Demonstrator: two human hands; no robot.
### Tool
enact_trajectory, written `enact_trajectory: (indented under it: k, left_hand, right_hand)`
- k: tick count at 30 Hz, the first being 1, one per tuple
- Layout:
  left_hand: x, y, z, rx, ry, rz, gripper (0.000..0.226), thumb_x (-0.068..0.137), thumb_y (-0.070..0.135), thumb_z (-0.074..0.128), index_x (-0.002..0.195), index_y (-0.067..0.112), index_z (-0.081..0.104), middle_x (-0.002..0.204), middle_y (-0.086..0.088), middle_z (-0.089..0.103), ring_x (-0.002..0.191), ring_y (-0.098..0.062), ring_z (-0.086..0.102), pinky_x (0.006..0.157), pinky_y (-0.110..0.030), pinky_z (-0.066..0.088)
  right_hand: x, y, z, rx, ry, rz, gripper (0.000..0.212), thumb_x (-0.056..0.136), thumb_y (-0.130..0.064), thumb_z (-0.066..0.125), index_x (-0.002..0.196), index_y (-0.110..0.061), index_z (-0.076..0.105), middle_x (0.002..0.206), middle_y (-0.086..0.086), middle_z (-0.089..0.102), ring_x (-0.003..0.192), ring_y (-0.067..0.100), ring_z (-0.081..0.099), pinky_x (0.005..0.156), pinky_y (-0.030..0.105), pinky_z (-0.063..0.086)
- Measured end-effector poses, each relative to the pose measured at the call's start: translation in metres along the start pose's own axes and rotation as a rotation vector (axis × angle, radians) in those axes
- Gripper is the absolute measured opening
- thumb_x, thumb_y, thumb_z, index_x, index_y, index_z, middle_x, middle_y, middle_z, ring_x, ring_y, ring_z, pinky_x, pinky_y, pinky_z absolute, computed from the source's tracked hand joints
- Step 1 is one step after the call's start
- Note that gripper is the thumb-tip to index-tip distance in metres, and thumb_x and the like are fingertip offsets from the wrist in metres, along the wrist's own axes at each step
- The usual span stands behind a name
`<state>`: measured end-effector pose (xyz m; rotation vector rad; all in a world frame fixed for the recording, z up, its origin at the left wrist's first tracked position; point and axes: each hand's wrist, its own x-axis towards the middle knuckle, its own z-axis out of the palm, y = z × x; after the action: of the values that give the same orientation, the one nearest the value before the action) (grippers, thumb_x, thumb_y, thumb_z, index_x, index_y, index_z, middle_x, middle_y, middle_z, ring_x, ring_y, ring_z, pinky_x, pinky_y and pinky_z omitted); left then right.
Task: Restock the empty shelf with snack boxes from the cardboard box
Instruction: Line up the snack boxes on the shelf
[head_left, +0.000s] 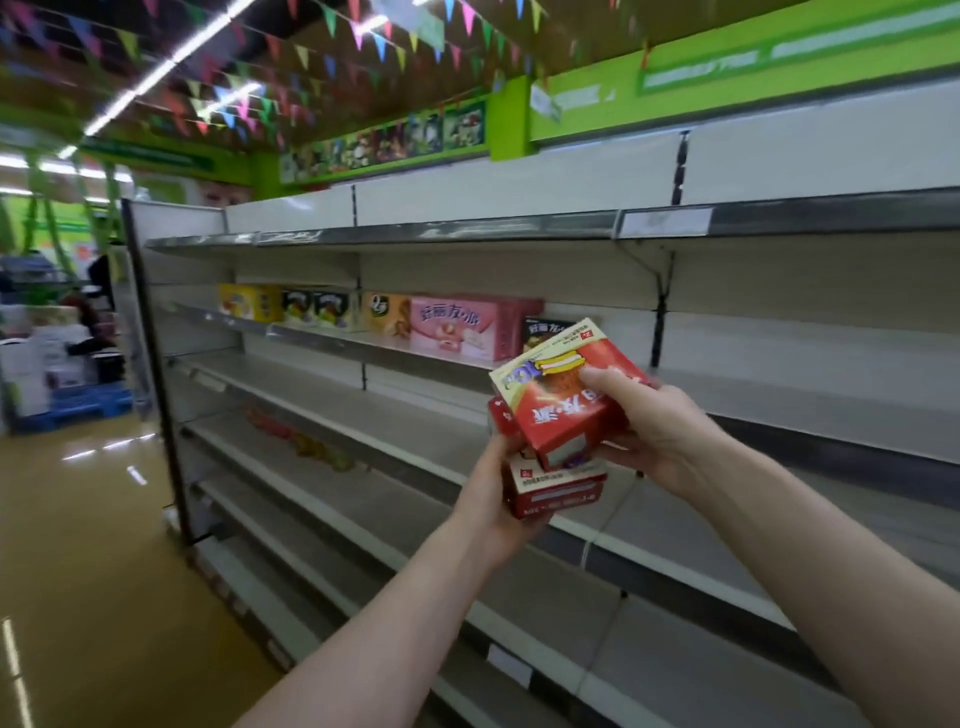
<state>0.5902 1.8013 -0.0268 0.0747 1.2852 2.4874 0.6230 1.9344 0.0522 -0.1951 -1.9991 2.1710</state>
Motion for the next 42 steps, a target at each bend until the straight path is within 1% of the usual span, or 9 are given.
enact_trajectory:
  k: [7, 10, 15, 19, 23, 27, 30, 37, 42]
  left_hand:
    - [0.053, 0.035, 0.034, 0.066, -0.022, -0.108, 0.027, 0.084, 0.038, 0.065, 0.089, 0.012, 0.065, 0.07, -0.009, 0.072, 0.076, -0.022, 0.065, 0.074, -0.034, 0.05]
    - [0.079, 0.052, 0.035, 0.082, -0.016, -0.07, 0.026, 0.085, 0.036, 0.067, 0.091, 0.011, 0.065, 0.071, -0.01, 0.073, 0.078, -0.023, 0.065, 0.089, -0.038, 0.05]
    - [0.121, 0.072, 0.037, 0.041, -0.035, -0.024, 0.021, 0.088, 0.028, 0.067, 0.094, 0.009, 0.062, 0.068, -0.012, 0.073, 0.082, -0.027, 0.066, 0.091, -0.042, 0.051]
    - [0.152, 0.084, 0.041, 0.056, -0.069, -0.009, 0.02, 0.088, 0.022, 0.068, 0.099, 0.006, 0.061, 0.068, -0.013, 0.073, 0.08, -0.028, 0.067, 0.083, -0.044, 0.055]
    - [0.181, 0.093, 0.042, 0.113, -0.106, -0.036, 0.018, 0.089, 0.02, 0.067, 0.093, 0.005, 0.06, 0.061, -0.012, 0.07, 0.073, -0.026, 0.067, 0.075, -0.039, 0.056]
    - [0.206, 0.097, 0.048, 0.167, -0.152, -0.073, 0.016, 0.089, 0.019, 0.067, 0.097, 0.006, 0.061, 0.057, -0.011, 0.069, 0.059, -0.023, 0.068, 0.058, -0.035, 0.057]
    - [0.223, 0.099, 0.051, 0.185, -0.163, -0.091, 0.017, 0.087, 0.019, 0.068, 0.096, 0.007, 0.061, 0.057, -0.011, 0.069, 0.053, -0.021, 0.068, 0.05, -0.033, 0.057]
    - [0.251, 0.097, 0.06, 0.212, -0.187, -0.115, 0.02, 0.086, 0.02, 0.07, 0.097, 0.007, 0.06, 0.061, -0.014, 0.07, 0.063, -0.027, 0.069, 0.058, -0.042, 0.054]
    - [0.266, 0.091, 0.062, 0.189, -0.185, -0.123, 0.022, 0.085, 0.02, 0.07, 0.1, 0.006, 0.062, 0.072, -0.017, 0.073, 0.077, -0.031, 0.069, 0.066, -0.046, 0.055]
  right_hand:
    - [0.039, -0.053, -0.04, -0.047, 0.166, -0.061, 0.036, 0.083, -0.031, 0.073, 0.105, -0.01, 0.053, 0.091, 0.01, 0.068, 0.081, 0.022, 0.067, 0.08, 0.044, 0.056]
    - [0.061, -0.069, -0.054, -0.12, 0.268, -0.1, 0.047, 0.08, -0.034, 0.075, 0.112, -0.008, 0.053, 0.092, 0.009, 0.067, 0.079, 0.02, 0.066, 0.07, 0.04, 0.055]
    - [0.098, -0.083, -0.069, -0.506, 0.368, -0.223, 0.068, 0.078, -0.033, 0.078, 0.133, -0.011, 0.044, 0.106, 0.007, 0.062, 0.079, 0.017, 0.062, 0.072, 0.037, 0.051]
    - [0.132, -0.078, -0.064, -0.886, 0.36, -0.271, 0.085, 0.078, -0.031, 0.078, 0.147, -0.021, 0.029, 0.131, 0.009, 0.052, 0.108, 0.029, 0.059, 0.091, 0.045, 0.052]
    - [0.166, -0.06, -0.053, -1.104, 0.342, -0.229, 0.079, 0.077, -0.031, 0.079, 0.139, -0.016, 0.034, 0.125, 0.01, 0.055, 0.104, 0.026, 0.059, 0.09, 0.041, 0.052]
    - [0.189, -0.052, -0.049, -1.17, 0.327, -0.205, 0.071, 0.076, -0.039, 0.078, 0.134, -0.019, 0.042, 0.122, 0.007, 0.058, 0.103, 0.023, 0.058, 0.085, 0.034, 0.051]
    - [0.194, -0.054, -0.055, -1.243, 0.26, -0.161, 0.083, 0.08, -0.04, 0.074, 0.147, -0.024, 0.028, 0.134, 0.006, 0.052, 0.113, 0.024, 0.055, 0.09, 0.035, 0.048]
    - [0.181, -0.051, -0.11, -1.155, 0.119, 0.223, 0.084, 0.083, -0.039, 0.072, 0.149, -0.03, 0.022, 0.127, 0.003, 0.053, 0.11, 0.019, 0.056, 0.088, 0.036, 0.053]
    - [0.186, -0.048, -0.109, -0.899, 0.065, 0.212, 0.079, 0.078, -0.043, 0.074, 0.142, -0.033, 0.028, 0.132, 0.005, 0.053, 0.113, 0.021, 0.056, 0.076, 0.038, 0.06]
